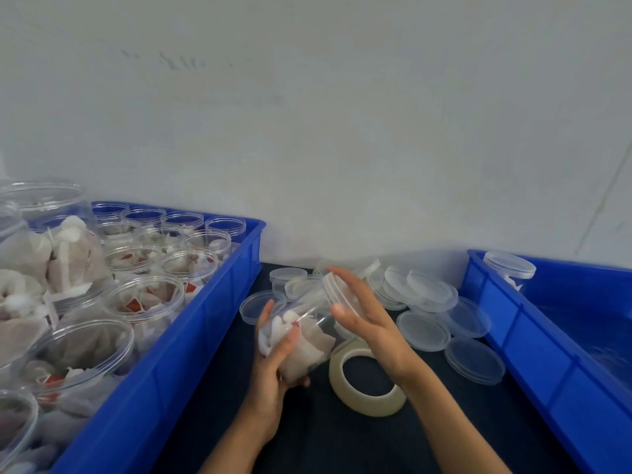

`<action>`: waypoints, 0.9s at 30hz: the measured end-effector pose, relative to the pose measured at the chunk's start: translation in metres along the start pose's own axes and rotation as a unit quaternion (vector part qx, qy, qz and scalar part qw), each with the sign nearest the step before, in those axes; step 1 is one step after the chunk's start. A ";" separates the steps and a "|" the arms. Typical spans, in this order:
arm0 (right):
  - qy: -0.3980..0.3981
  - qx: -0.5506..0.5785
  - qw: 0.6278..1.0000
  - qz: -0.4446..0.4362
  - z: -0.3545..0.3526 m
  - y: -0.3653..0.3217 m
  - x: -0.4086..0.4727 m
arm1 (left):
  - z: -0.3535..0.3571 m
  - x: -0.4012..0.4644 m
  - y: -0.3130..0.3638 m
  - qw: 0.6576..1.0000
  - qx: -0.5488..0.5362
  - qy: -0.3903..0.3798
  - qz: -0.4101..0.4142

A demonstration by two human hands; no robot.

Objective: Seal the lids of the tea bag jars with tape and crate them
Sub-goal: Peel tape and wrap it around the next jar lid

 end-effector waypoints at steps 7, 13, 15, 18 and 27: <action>-0.023 0.000 0.996 -0.084 -0.005 -0.013 -0.004 | 0.007 -0.003 -0.004 0.989 0.016 -0.097 -0.110; 0.039 0.016 0.999 -0.031 0.003 0.004 0.001 | 0.000 0.001 -0.004 0.997 -0.016 -0.040 -0.063; 0.054 0.052 0.997 0.013 0.007 0.015 0.001 | -0.002 0.002 -0.001 0.999 0.024 -0.030 -0.005; 0.048 0.016 0.995 0.087 0.011 0.022 0.007 | -0.003 0.003 0.005 0.995 0.079 -0.011 0.064; 0.050 -0.068 0.992 -0.097 0.006 0.004 -0.005 | -0.002 0.000 -0.001 0.998 -0.022 -0.023 -0.059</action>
Point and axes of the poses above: each hand's wrist, its own x-axis towards the middle knuckle, its own z-axis out of the palm, y = z × x, the point moved 5 cm from there along x, towards the middle knuckle, and after that the axes turned 8 degrees about -x, right-handed, at the moved point
